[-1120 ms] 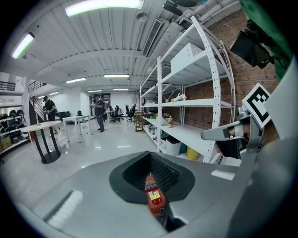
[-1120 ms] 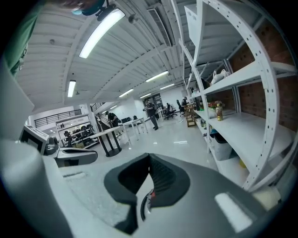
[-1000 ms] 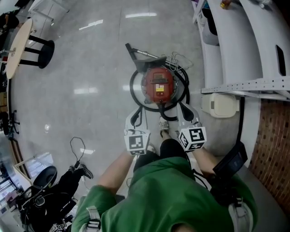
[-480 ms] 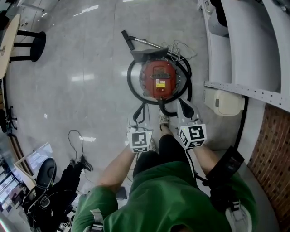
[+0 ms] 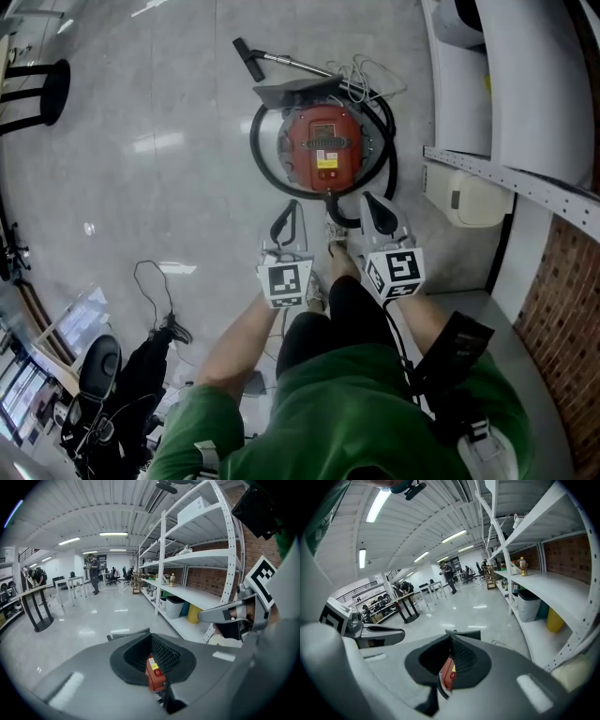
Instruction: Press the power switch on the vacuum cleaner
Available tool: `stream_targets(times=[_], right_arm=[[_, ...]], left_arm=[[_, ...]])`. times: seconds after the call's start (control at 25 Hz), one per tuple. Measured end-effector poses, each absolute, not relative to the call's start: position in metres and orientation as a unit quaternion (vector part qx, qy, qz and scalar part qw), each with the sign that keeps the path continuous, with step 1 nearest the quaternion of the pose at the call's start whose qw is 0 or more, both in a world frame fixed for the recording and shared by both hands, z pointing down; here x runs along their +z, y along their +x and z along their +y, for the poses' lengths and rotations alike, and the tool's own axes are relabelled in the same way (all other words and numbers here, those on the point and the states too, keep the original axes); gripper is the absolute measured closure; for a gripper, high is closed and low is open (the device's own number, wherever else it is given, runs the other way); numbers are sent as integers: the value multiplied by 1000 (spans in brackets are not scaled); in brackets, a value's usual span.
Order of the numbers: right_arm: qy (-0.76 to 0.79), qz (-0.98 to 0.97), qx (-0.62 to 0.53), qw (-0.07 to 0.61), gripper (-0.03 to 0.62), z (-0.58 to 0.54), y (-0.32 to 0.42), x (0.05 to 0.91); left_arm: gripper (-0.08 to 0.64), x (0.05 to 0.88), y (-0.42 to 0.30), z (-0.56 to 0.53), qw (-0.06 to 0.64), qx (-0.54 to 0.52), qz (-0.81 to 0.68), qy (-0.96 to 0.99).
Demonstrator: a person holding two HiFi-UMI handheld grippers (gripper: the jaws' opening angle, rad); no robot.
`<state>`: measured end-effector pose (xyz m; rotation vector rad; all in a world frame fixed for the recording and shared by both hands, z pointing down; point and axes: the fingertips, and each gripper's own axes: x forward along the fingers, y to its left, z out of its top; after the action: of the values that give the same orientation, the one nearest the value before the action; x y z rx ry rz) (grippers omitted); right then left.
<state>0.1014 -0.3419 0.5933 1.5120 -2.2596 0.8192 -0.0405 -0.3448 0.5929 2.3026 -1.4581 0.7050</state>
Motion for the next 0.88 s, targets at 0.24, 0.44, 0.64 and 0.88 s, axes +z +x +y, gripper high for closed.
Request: stream_targets(times=[0.24,0.44,0.64,0.88], right_arm=[[519,-785,292,167,589,-344,98,629],[517,-782,299,176,589,-350,99,655],[517,-779,305,183,589,-357,99,681],[510,-777,316,193,589,-353,95,714]], left_arm=[[552,634,-39,-346,175,261,-502,806],[553,666,-35,-347,190,271,-493,804],[552,693,-34,-353,198,279,-491,801],[552,726,-36,-356,202,293,-487,798]])
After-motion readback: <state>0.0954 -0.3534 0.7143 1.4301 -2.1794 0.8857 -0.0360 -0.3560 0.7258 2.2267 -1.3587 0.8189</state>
